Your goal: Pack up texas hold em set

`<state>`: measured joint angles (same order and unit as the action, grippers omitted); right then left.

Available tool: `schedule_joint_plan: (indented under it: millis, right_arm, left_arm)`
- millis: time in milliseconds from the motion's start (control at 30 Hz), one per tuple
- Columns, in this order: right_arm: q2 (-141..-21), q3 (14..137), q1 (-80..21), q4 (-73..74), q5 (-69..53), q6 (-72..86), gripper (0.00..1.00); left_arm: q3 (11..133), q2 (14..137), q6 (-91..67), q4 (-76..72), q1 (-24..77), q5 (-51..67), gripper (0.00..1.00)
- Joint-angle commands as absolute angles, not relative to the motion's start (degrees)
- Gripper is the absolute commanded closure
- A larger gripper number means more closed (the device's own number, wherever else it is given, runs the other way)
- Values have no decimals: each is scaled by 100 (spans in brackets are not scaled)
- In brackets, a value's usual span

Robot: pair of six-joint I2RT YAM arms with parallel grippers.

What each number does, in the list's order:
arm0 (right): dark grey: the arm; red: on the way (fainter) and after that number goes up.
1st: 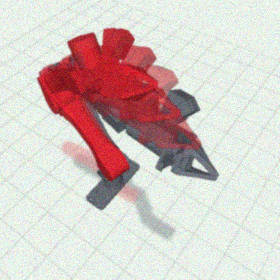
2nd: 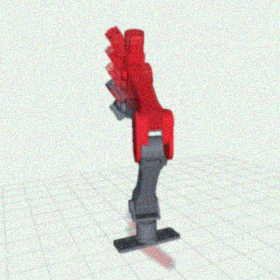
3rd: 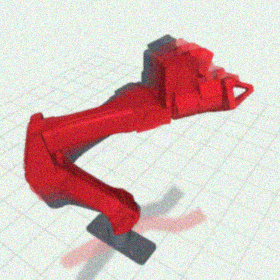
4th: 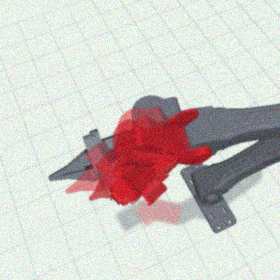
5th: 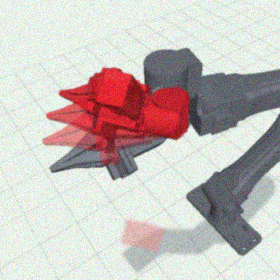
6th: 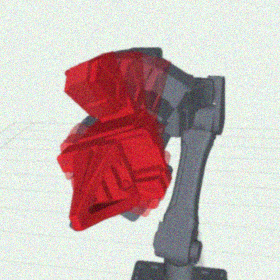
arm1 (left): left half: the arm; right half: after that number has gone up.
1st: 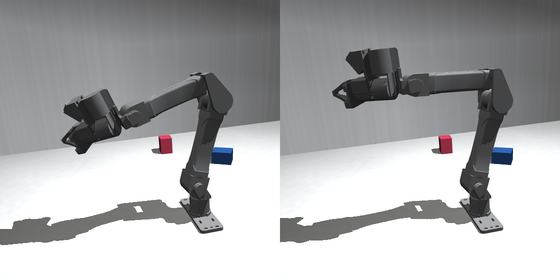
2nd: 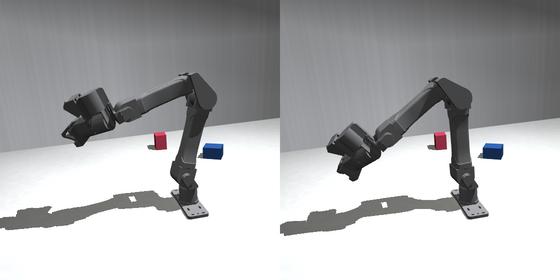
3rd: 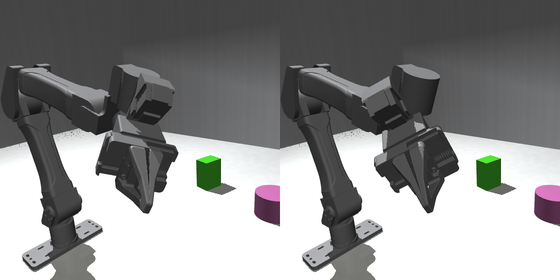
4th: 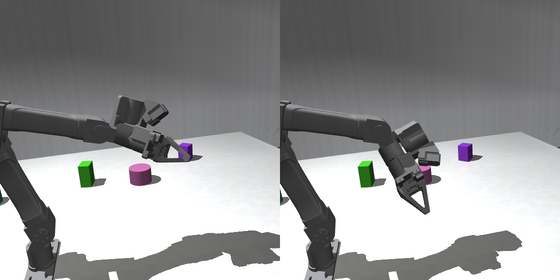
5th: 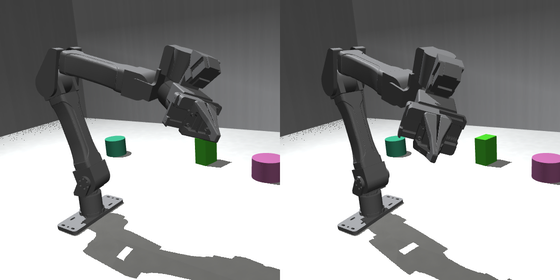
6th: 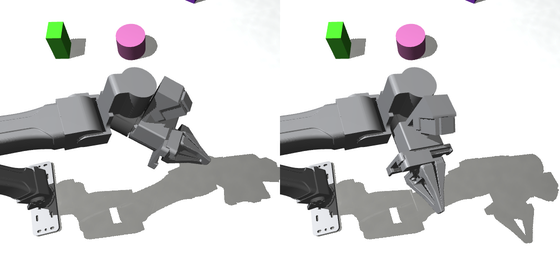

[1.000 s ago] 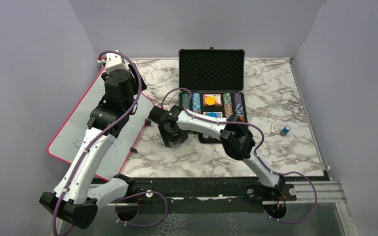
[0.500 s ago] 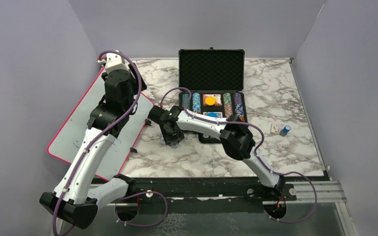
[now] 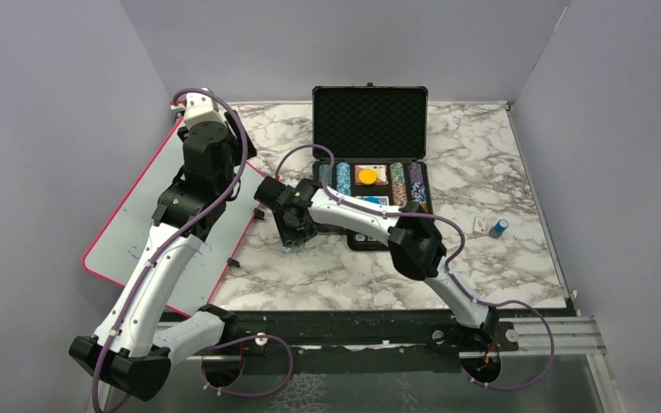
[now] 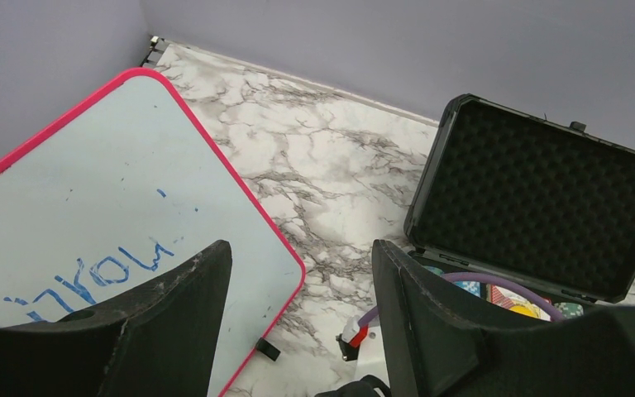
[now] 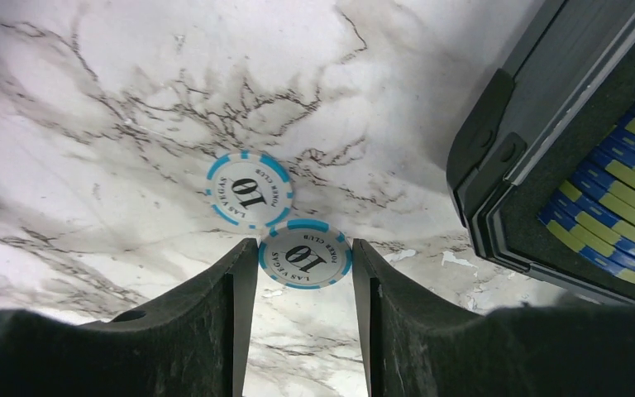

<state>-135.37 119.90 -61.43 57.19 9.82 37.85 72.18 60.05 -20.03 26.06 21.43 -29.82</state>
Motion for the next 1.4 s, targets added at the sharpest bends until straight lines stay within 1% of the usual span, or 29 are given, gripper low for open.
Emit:
schedule_joint_plan:
  millis: [0, 200, 367, 533, 733, 800, 967, 1133, 1267, 1333, 1367]
  right_arm:
    - [-13418, 12221, -6170, 5605, 1058, 3681, 52]
    - [-13680, 12467, -6169, 5400, 978, 3584, 51]
    - [-13796, 12388, -6163, 4933, 876, 3468, 51]
    - [-14047, 12627, -6169, 5019, 882, 3445, 50]
    - [-14051, 12543, -6165, 4988, 879, 3428, 48]
    - [-14025, 12554, -6169, 4983, 925, 3428, 45]
    - [-14034, 12633, -6161, 4938, 1141, 3453, 32]
    - [-14164, 12720, -6159, 4972, 1487, 3469, 24]
    - [-14446, 13007, -6131, 5184, 1484, 3463, 24]
    - [-14557, 13136, -6134, 5286, 1463, 3465, 28]
    - [-14585, 13146, -6132, 5301, 1445, 3461, 31]
  left_arm:
    - [7333, 5985, -1926, 2571, 2112, -2935, 34]
    - [7356, 6020, -1907, 2582, 2113, -2936, 34]
    - [7374, 6037, -1853, 2583, 2109, -2997, 34]
    - [7376, 6056, -1811, 2584, 2109, -3050, 34]
    - [7343, 6072, -1819, 2576, 2116, -3058, 34]
    - [7350, 6084, -1824, 2575, 2101, -3054, 34]
    - [7382, 6101, -1812, 2563, 2103, -3049, 34]
    - [7400, 6119, -1793, 2561, 2102, -3048, 34]
    - [7406, 6142, -1793, 2562, 2104, -3015, 34]
    - [7409, 6135, -1793, 2563, 2103, -3017, 34]
    - [7409, 6142, -1793, 2568, 2105, -3015, 34]
